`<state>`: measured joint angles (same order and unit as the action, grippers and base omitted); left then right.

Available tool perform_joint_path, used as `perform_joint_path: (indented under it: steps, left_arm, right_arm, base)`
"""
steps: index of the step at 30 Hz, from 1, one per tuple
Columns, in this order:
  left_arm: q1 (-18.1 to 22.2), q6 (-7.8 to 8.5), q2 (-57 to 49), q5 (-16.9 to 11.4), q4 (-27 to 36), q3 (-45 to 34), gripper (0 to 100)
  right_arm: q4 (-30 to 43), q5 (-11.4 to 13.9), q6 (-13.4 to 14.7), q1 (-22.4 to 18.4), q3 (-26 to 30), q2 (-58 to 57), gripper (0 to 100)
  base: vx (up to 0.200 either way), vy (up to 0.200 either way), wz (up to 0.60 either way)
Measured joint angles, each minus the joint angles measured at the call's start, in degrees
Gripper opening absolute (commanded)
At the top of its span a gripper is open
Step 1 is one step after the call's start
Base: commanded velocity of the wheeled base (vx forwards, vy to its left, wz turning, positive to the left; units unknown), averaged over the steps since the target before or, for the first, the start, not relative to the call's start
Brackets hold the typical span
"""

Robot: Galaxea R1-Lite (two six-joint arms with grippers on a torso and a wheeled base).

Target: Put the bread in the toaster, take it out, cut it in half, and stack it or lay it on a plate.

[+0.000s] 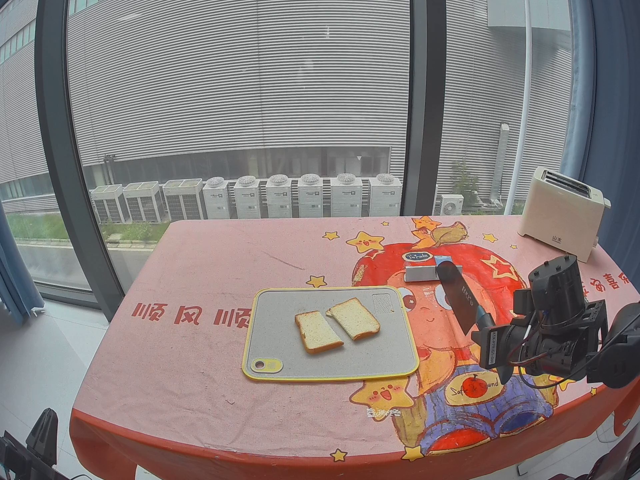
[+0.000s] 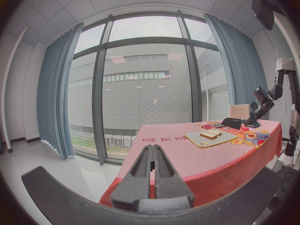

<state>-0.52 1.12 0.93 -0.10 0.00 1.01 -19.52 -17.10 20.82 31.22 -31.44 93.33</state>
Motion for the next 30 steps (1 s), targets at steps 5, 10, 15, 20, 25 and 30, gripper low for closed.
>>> perform_joint_path:
  steps: [5, 10, 15, 20, 25, 30]
  left_arm:
    - [0.0, 0.0, 0.0, 0.0, 0.0, 0.0, 0]
    - [0.0, 0.02, 0.0, 0.0, 0.0, 0.0, 0]
    - [0.0, 0.0, 0.0, 0.02, 0.0, 0.0, 0]
    - [0.0, 0.0, 0.0, 0.0, 0.0, 0.0, 0]
    - [0.0, 0.0, 0.0, 0.0, 0.0, 0.0, 0]
    - [0.0, 0.02, 0.0, 0.0, 0.0, 0.0, 0]
  right_arm:
    - [0.0, 0.02, -0.07, -0.07, 0.07, 0.07, 0]
    - [0.0, 0.04, -0.09, -0.07, 0.02, 0.3, 0]
    - [-0.05, 0.04, -0.07, -0.24, -0.5, 0.4, 0]
    - [-0.05, 0.06, -0.09, -0.38, -0.83, 0.68, 0]
    - [-0.11, 0.06, -0.13, -0.55, -1.27, 1.46, 0]
    - [-0.07, 0.06, -0.16, -0.63, -1.5, 2.61, 0]
  base:
    - [0.0, 0.0, 0.0]
    - [0.0, 0.0, 0.0]
    - [0.0, 0.0, 0.0]
    - [0.0, 0.0, 0.0]
    - [0.0, 0.0, 0.0]
    - [0.0, 0.0, 0.0]
